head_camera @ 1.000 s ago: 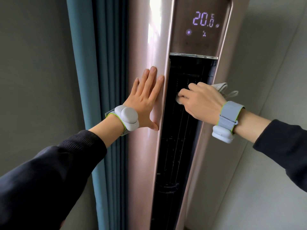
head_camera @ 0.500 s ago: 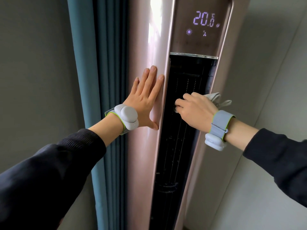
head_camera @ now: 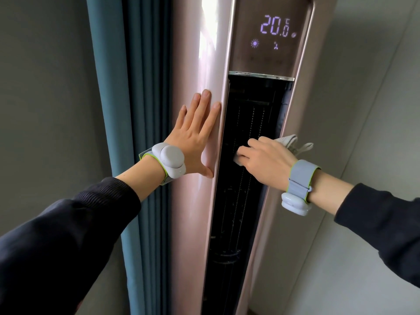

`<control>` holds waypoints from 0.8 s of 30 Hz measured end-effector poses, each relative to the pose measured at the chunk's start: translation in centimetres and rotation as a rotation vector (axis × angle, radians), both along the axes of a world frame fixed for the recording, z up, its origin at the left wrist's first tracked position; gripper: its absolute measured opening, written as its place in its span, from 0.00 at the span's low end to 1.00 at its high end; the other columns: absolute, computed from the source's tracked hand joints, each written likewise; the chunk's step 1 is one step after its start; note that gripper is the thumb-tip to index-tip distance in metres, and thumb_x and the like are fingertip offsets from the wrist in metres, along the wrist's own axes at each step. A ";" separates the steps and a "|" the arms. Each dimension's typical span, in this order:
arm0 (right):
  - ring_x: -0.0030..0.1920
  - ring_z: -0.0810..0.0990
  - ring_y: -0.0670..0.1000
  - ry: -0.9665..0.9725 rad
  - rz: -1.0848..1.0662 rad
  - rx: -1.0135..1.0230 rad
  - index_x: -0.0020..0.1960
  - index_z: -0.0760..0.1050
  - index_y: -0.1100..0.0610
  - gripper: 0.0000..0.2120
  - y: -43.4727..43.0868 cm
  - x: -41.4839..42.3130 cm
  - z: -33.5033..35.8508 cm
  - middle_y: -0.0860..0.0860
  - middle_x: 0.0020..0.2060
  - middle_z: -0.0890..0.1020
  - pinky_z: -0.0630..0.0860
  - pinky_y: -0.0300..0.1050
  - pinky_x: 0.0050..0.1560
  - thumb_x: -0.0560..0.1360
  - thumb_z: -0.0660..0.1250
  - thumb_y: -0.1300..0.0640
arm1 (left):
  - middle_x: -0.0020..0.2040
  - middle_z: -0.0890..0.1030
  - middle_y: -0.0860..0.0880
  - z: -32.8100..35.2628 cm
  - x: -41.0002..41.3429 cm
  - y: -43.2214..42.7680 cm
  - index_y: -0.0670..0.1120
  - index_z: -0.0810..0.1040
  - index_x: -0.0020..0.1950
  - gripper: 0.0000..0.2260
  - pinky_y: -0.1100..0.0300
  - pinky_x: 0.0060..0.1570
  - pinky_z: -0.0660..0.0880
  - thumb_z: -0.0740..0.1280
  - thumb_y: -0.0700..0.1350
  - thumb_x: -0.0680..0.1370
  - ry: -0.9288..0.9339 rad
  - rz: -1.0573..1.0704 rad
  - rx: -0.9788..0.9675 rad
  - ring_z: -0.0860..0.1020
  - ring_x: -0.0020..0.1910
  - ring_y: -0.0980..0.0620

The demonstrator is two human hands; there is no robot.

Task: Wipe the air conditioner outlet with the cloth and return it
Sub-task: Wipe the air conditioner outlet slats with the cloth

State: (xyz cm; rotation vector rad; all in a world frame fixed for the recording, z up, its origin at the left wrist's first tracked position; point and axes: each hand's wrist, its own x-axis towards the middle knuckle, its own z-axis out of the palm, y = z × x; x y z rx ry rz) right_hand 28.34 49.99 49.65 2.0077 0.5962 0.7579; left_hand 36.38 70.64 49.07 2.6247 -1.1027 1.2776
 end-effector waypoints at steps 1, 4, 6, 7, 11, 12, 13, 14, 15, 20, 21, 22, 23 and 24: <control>0.36 0.77 0.47 -0.022 0.002 -0.002 0.39 0.81 0.48 0.07 0.0 0.1 0.3 0.43 0.38 0.82 0.73 0.39 0.35 0.69 0.69 0.60 | 0.77 0.42 0.37 0.0 0.0 0.0 0.43 0.36 0.77 0.72 0.36 0.72 0.52 0.74 0.71 0.49 -0.002 0.000 0.001 0.42 0.76 0.36; 0.36 0.78 0.49 -0.090 0.026 0.049 0.36 0.81 0.51 0.06 0.5 0.4 1.9 0.45 0.36 0.81 0.75 0.41 0.35 0.68 0.69 0.61 | 0.77 0.42 0.37 0.0 0.0 0.0 0.43 0.37 0.77 0.71 0.37 0.72 0.52 0.74 0.71 0.49 -0.001 0.002 0.004 0.42 0.76 0.36; 0.37 0.78 0.50 -0.124 0.038 0.079 0.37 0.81 0.52 0.06 0.6 0.6 3.1 0.46 0.38 0.82 0.75 0.43 0.36 0.70 0.68 0.61 | 0.77 0.42 0.37 0.0 0.0 0.0 0.43 0.38 0.77 0.71 0.36 0.71 0.52 0.74 0.71 0.49 -0.001 0.001 0.003 0.42 0.76 0.36; 0.38 0.78 0.51 -0.145 0.037 0.082 0.38 0.81 0.52 0.06 0.5 0.7 3.5 0.46 0.39 0.82 0.75 0.43 0.37 0.70 0.67 0.61 | 0.77 0.42 0.37 -0.1 0.1 0.0 0.43 0.38 0.77 0.71 0.36 0.71 0.53 0.74 0.71 0.48 -0.001 -0.002 0.002 0.42 0.76 0.36; 0.38 0.77 0.52 -0.232 0.031 0.109 0.39 0.80 0.53 0.06 0.2 0.8 5.1 0.47 0.41 0.82 0.74 0.44 0.37 0.71 0.66 0.61 | 0.77 0.41 0.38 -0.1 0.2 0.1 0.43 0.37 0.77 0.72 0.36 0.71 0.53 0.74 0.71 0.48 -0.002 -0.012 -0.001 0.42 0.76 0.36; 0.38 0.77 0.52 -0.247 0.026 0.111 0.39 0.80 0.53 0.06 0.2 0.8 5.4 0.47 0.41 0.82 0.73 0.44 0.36 0.71 0.66 0.61 | 0.77 0.41 0.39 0.0 0.2 0.1 0.43 0.37 0.77 0.72 0.36 0.71 0.53 0.74 0.71 0.49 0.000 -0.014 0.000 0.42 0.76 0.36; 0.37 0.77 0.52 -0.254 0.026 0.108 0.38 0.80 0.54 0.06 0.3 0.9 5.5 0.48 0.40 0.82 0.73 0.44 0.35 0.71 0.66 0.62 | 0.77 0.41 0.39 0.0 0.2 0.1 0.43 0.37 0.77 0.72 0.36 0.71 0.52 0.74 0.71 0.49 0.001 -0.015 0.000 0.41 0.76 0.36; 0.37 0.77 0.52 -0.253 0.032 0.104 0.37 0.80 0.54 0.06 0.4 0.9 5.4 0.48 0.39 0.81 0.73 0.45 0.35 0.70 0.67 0.62 | 0.77 0.41 0.39 0.0 0.2 0.1 0.43 0.36 0.77 0.72 0.36 0.71 0.52 0.74 0.71 0.49 0.002 -0.015 -0.001 0.41 0.76 0.36; 0.36 0.77 0.52 -0.242 0.037 0.100 0.36 0.80 0.54 0.06 0.5 0.9 5.2 0.48 0.38 0.81 0.74 0.45 0.35 0.70 0.68 0.62 | 0.77 0.41 0.39 0.0 0.2 0.1 0.43 0.37 0.77 0.72 0.36 0.71 0.52 0.74 0.71 0.49 0.002 -0.015 -0.001 0.41 0.76 0.37; 0.36 0.78 0.51 -0.077 0.009 0.031 0.33 0.80 0.52 0.07 0.9 0.4 1.9 0.47 0.36 0.81 0.75 0.42 0.34 0.68 0.70 0.61 | 0.77 0.41 0.39 -0.1 0.0 0.0 0.43 0.36 0.77 0.72 0.36 0.71 0.53 0.74 0.71 0.49 0.002 -0.010 -0.001 0.42 0.76 0.37; 0.35 0.78 0.50 -0.066 0.002 0.019 0.33 0.80 0.52 0.07 0.8 0.3 1.5 0.46 0.35 0.81 0.74 0.42 0.33 0.67 0.71 0.61 | 0.77 0.41 0.39 -0.1 0.0 0.0 0.43 0.36 0.77 0.72 0.36 0.71 0.53 0.74 0.71 0.49 0.003 -0.013 0.001 0.41 0.76 0.37; 0.34 0.78 0.50 -0.071 0.003 0.015 0.32 0.80 0.52 0.07 0.8 0.2 1.5 0.46 0.35 0.81 0.74 0.42 0.33 0.66 0.71 0.61 | 0.77 0.41 0.39 0.0 0.0 0.0 0.43 0.36 0.77 0.71 0.36 0.71 0.53 0.74 0.71 0.49 0.004 -0.015 0.002 0.41 0.76 0.37; 0.34 0.78 0.51 -0.086 0.009 0.021 0.32 0.80 0.52 0.07 0.8 0.2 1.7 0.47 0.34 0.80 0.74 0.42 0.33 0.66 0.72 0.61 | 0.77 0.41 0.39 -0.1 0.1 0.1 0.43 0.36 0.77 0.71 0.36 0.71 0.53 0.74 0.71 0.49 0.006 -0.015 0.002 0.41 0.76 0.37; 0.34 0.78 0.51 -0.109 0.019 0.034 0.32 0.79 0.53 0.06 0.7 0.3 2.2 0.47 0.34 0.80 0.74 0.42 0.33 0.66 0.72 0.61 | 0.77 0.41 0.39 -0.1 0.1 0.1 0.43 0.36 0.77 0.72 0.36 0.71 0.53 0.74 0.71 0.49 0.006 -0.014 0.003 0.41 0.76 0.37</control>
